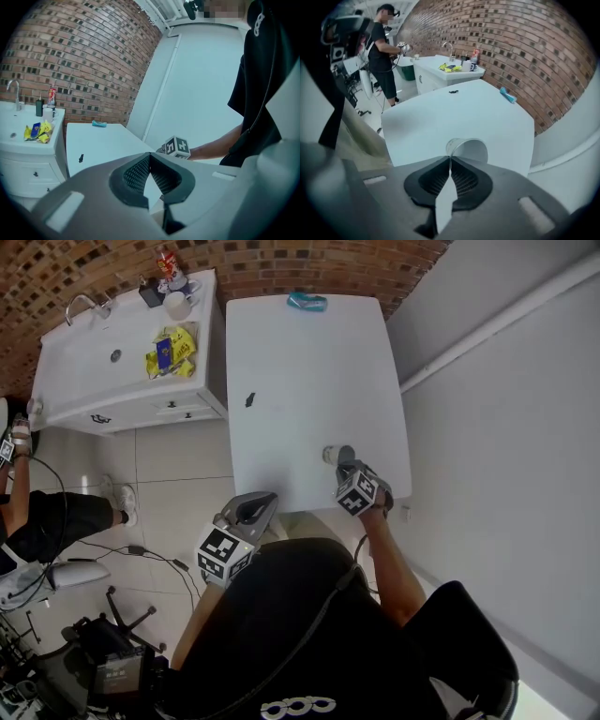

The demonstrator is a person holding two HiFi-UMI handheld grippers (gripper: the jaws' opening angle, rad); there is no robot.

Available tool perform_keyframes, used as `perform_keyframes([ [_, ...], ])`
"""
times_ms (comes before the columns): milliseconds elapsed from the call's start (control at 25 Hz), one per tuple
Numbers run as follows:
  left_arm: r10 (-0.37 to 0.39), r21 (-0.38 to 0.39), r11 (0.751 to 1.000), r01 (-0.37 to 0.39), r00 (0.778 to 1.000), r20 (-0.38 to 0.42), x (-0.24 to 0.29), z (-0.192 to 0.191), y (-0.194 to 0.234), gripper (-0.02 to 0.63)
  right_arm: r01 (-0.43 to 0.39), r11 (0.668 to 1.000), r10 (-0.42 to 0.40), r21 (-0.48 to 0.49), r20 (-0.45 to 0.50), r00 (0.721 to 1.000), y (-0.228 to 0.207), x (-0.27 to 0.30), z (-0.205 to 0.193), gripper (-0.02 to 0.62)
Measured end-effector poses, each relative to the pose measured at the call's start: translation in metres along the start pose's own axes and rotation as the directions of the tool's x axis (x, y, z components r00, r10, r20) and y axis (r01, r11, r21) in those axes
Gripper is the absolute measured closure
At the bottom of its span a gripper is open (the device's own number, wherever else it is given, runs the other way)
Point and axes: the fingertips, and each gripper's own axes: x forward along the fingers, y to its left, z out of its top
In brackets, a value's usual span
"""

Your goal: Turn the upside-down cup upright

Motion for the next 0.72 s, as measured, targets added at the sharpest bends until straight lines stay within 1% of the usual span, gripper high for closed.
perform_keyframes([
  [120,0.006,-0.002,1.000,-0.006,1.000,0.000,-0.002,-0.001,0.004,0.591,0.020,0.990,-0.027,-0.138,-0.047,0.999,0.007,0.007,0.000,0.592],
  [240,0.010,-0.004,1.000,-0.010,1.000,-0.003,-0.003,-0.001,0.007,0.591,0.014,0.979,-0.030,-0.204,-0.073,0.997,0.013,0.012,0.000,0.592],
  [400,0.006,-0.006,1.000,-0.006,1.000,-0.003,-0.005,0.001,0.009,0.591,0.003,0.979,-0.021,-0.203,-0.087,0.996,0.017,0.014,0.001,0.592],
  [560,0.000,-0.002,1.000,0.000,1.000,-0.006,-0.006,0.000,0.011,0.591,0.015,0.985,-0.027,-0.173,-0.069,0.997,0.015,0.011,0.006,0.591],
  [720,-0.006,0.005,1.000,0.006,1.000,-0.009,-0.007,0.000,0.013,0.590,0.019,0.989,-0.028,-0.148,-0.060,0.998,0.015,0.009,0.008,0.574],
])
